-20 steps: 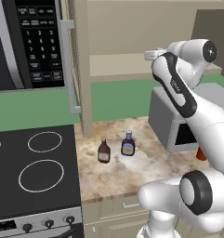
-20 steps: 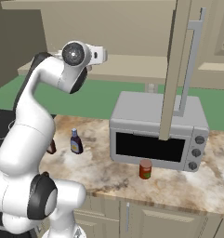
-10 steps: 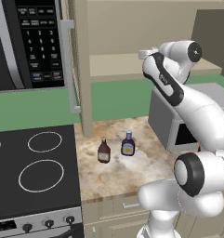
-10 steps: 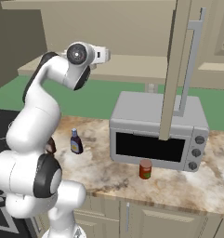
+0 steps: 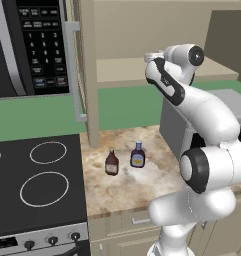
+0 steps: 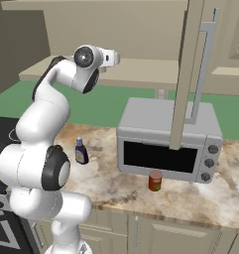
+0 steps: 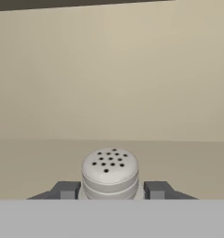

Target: There are various items on the counter. Only move the condiments/shakers into the cabinet.

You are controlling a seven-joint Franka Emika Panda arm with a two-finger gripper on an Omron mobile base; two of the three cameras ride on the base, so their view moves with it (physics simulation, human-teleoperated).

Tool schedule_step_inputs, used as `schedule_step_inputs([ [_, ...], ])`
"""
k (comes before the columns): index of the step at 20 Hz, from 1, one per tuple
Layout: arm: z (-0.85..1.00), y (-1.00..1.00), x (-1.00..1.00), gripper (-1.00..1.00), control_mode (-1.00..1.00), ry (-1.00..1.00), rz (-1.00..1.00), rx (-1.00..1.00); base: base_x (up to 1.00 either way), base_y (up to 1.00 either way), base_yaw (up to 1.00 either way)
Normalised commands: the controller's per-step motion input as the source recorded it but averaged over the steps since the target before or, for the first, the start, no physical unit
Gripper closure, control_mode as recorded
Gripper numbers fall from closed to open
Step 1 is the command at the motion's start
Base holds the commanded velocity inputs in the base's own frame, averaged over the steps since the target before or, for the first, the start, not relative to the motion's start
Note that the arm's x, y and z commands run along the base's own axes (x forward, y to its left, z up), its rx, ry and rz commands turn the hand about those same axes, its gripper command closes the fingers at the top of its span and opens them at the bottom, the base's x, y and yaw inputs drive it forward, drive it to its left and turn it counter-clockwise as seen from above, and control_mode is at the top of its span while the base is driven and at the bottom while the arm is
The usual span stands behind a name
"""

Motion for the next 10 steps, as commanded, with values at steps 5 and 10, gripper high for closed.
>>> schedule_step_inputs([
  [5,-0.2,0.0,0.38,1.0,-1.0,0.0,-0.02,0.0,0.0,0.0,0.0],
  [10,-0.23,0.0,0.11,-1.0,-1.0,0.0,0.0,0.0,0.0,0.0,0.0],
])
